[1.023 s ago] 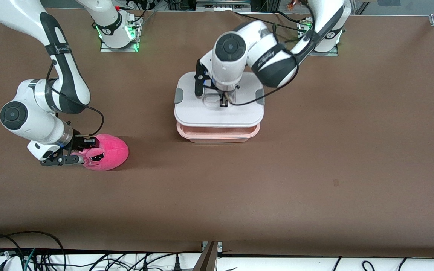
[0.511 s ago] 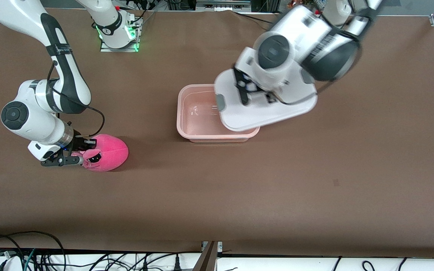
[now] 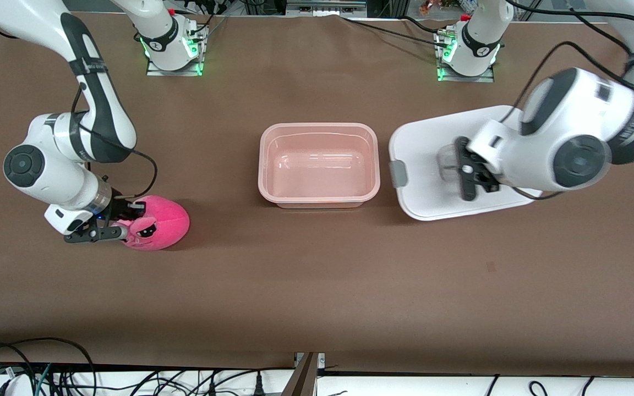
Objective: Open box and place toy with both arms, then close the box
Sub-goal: 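Lift the lid aside with the left gripper while the right gripper grasps the toy, then lift the pink toy with the right gripper and carry it over the box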
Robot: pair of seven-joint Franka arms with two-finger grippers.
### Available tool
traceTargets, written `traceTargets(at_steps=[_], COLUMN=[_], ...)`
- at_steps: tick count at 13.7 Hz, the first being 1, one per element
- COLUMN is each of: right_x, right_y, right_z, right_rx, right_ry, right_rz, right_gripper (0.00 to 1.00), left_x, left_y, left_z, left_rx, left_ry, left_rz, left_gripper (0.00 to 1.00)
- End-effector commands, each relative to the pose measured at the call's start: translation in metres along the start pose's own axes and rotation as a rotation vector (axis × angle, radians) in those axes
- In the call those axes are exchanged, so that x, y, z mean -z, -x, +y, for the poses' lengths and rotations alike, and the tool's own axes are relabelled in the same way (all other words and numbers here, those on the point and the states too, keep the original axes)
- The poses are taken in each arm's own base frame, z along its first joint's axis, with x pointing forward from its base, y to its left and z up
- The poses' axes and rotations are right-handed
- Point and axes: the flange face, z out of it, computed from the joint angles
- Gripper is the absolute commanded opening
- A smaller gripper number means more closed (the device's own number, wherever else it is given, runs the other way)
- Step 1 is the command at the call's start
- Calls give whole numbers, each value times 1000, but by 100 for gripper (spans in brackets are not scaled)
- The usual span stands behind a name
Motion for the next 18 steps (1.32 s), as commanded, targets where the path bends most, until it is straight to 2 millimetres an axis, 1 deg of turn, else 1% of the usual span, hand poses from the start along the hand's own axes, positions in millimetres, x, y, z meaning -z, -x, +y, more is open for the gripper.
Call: traceTargets(at_steps=[1, 2, 3, 4, 5, 6, 8, 10, 11, 13, 15, 18], right_x=[57, 73, 88, 103, 115, 128, 145, 150, 152, 152, 145, 122], right_y=[6, 6, 8, 11, 15, 18, 25, 35, 42, 56, 68, 83], right_z=[-42, -52, -65, -76, -89, -107, -139, -177, -200, -241, -279, -324], right_rx=[60, 78, 103, 128, 156, 193, 262, 332, 382, 485, 561, 657], right_ry=[-32, -37, -41, -42, -46, -47, -43, -51, -38, 33, 92, 156], right_rz=[-23, -40, -67, -88, -119, -142, -166, -174, -174, -167, -164, -175], right_gripper=[0, 0, 0, 0, 0, 0, 0, 0, 0, 0, 0, 0], left_x=[-8, -13, -18, -31, -39, -40, -40, -40, -41, -42, -42, -43], left_y=[36, 40, 34, 33, 40, 43, 41, 43, 45, 43, 43, 38], left_z=[-17, -27, -35, -47, -54, -56, -56, -56, -58, -58, -58, -57], left_rx=[-34, -40, -38, -40, -52, -64, -71, -77, -93, -102, -103, -107], left_ry=[3, -12, -34, -35, -28, -24, -28, -26, -26, -26, -24, -24], left_rz=[-21, -15, -6, -15, -33, -28, -35, -35, -34, -35, -35, -36], left_gripper=[0, 0, 0, 0, 1, 1, 1, 2, 2, 2, 2, 3])
